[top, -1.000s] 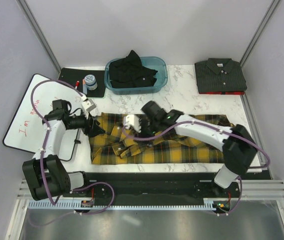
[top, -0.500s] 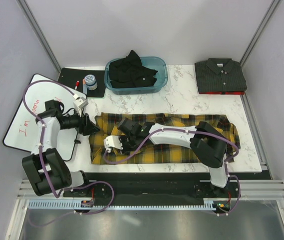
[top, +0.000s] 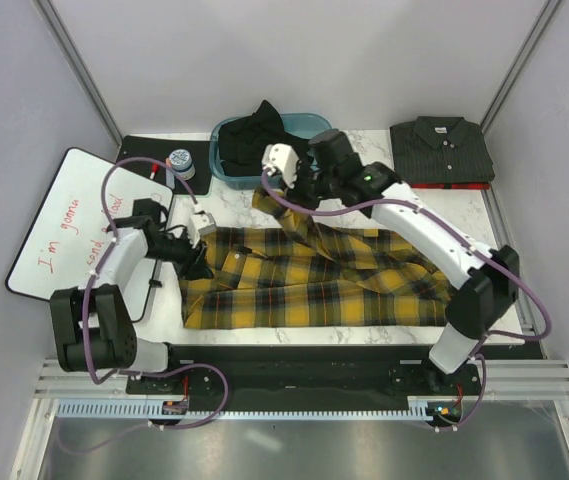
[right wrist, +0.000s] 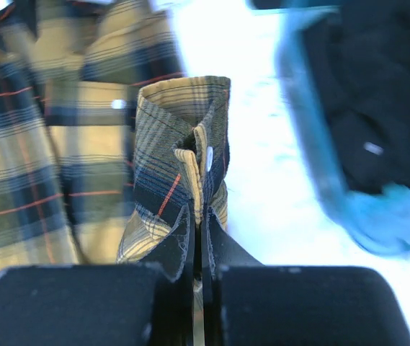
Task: Fold and stack the long sleeve shirts
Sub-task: Fold the shirt
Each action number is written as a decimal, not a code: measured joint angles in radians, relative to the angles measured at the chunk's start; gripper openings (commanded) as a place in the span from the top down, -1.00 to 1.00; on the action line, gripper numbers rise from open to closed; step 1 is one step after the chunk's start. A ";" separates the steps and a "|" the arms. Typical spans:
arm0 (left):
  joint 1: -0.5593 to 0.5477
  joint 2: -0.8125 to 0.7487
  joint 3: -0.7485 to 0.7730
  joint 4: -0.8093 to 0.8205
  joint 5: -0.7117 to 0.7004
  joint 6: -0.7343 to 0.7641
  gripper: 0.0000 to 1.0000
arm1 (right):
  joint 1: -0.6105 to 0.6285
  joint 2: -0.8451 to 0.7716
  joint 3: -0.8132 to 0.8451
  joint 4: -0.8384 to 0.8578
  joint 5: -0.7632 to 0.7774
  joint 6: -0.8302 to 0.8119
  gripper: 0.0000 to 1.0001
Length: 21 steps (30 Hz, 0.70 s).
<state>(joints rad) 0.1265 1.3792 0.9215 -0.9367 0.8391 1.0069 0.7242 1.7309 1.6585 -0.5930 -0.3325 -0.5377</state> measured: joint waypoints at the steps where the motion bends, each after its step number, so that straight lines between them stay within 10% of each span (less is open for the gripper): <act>1: -0.021 0.012 -0.004 0.008 -0.013 0.001 0.23 | -0.029 -0.024 0.009 -0.010 -0.001 0.003 1.00; 21: -0.243 0.155 -0.087 0.088 -0.315 0.109 0.17 | -0.163 -0.123 0.014 -0.132 -0.014 0.036 1.00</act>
<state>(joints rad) -0.1165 1.5345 0.8341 -0.8490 0.5240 1.1156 0.5613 1.6077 1.6730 -0.7250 -0.3470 -0.5014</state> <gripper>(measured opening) 0.415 0.022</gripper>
